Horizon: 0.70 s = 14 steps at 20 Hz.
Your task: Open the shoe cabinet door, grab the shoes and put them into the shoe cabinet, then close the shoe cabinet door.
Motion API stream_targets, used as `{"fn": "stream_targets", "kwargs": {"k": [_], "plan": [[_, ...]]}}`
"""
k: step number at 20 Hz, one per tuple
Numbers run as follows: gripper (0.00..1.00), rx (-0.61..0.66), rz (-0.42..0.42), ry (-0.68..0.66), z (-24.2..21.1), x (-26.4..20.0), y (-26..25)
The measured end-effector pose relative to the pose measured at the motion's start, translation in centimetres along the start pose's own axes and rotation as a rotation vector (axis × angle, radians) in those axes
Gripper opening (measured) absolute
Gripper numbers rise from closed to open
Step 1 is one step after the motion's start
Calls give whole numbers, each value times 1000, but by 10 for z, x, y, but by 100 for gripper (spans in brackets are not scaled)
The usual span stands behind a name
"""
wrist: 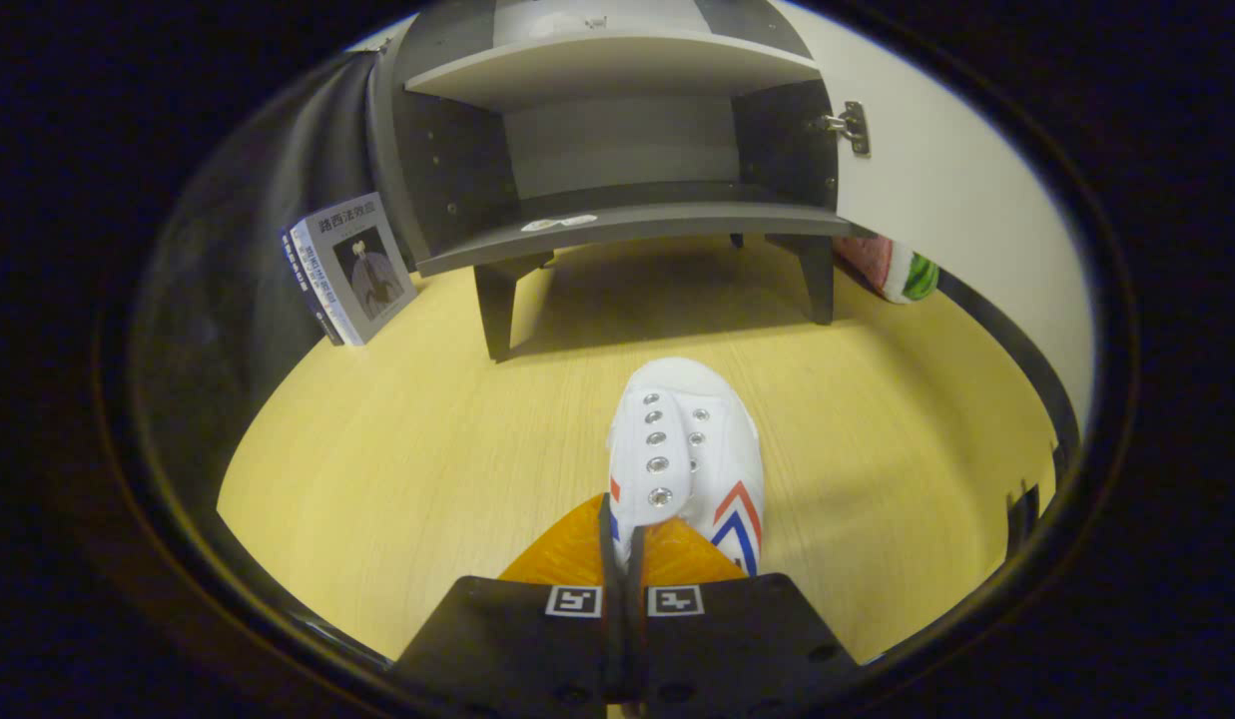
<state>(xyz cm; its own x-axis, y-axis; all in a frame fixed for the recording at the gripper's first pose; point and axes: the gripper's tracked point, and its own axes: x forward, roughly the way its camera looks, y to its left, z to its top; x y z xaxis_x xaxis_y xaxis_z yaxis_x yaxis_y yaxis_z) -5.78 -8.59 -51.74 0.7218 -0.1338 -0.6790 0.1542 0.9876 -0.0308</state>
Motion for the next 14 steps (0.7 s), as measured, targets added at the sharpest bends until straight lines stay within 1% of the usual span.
{"fn": "stream_targets", "kwargs": {"k": [3,7,10,14], "plan": [[2,10,-28,-36,26,-11,-6],[2,26,-56,-99,71,-36,-14],[2,32,-74,-169,117,-64,-15],[2,27,-100,-312,192,-110,-17]]}}
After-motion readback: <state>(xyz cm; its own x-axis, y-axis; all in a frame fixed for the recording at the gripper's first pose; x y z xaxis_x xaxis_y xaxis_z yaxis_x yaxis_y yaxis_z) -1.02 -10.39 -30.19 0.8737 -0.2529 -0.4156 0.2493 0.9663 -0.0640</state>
